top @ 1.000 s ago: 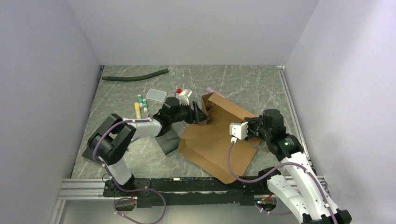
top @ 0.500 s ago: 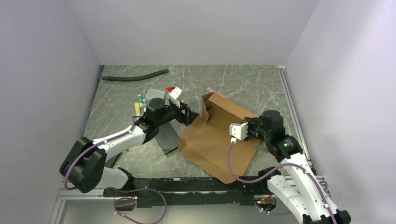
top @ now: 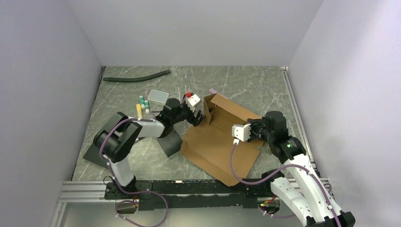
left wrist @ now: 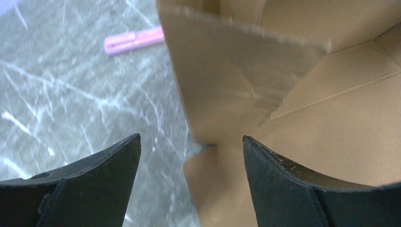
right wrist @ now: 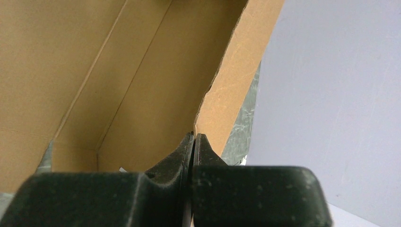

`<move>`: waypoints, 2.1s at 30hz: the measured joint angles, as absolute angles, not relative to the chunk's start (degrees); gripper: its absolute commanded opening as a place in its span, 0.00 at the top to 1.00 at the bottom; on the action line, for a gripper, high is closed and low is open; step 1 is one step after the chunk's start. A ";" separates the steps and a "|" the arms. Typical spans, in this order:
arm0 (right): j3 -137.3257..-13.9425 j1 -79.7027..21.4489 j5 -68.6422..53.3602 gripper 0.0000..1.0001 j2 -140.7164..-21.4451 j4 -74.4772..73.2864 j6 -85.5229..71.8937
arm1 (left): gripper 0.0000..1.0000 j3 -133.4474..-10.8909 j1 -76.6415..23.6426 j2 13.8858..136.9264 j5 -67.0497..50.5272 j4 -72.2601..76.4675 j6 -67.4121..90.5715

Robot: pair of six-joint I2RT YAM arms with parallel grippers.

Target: Fold the paper box

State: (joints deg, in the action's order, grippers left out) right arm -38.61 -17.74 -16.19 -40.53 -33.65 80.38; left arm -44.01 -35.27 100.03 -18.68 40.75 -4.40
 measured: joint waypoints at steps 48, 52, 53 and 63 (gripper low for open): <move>-41.43 -18.70 -19.92 1.00 -45.76 -29.69 68.40 | 1.00 -50.70 -42.98 112.88 0.54 61.41 -0.12; -42.09 -18.70 -20.08 1.00 -46.68 -29.98 66.13 | 1.00 -50.70 -44.42 112.88 4.78 61.32 1.39; -42.48 -18.70 -20.12 1.00 -47.05 -30.13 65.41 | 1.00 -50.70 -44.66 112.88 5.67 61.25 1.74; -44.53 -18.70 -21.54 1.00 -48.27 -30.79 59.68 | 0.58 -50.72 -46.46 112.88 12.05 58.96 2.28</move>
State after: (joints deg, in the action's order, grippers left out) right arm -44.53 -18.70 -21.54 -48.27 -30.79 59.68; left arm -50.72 -46.46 112.88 12.05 58.96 2.28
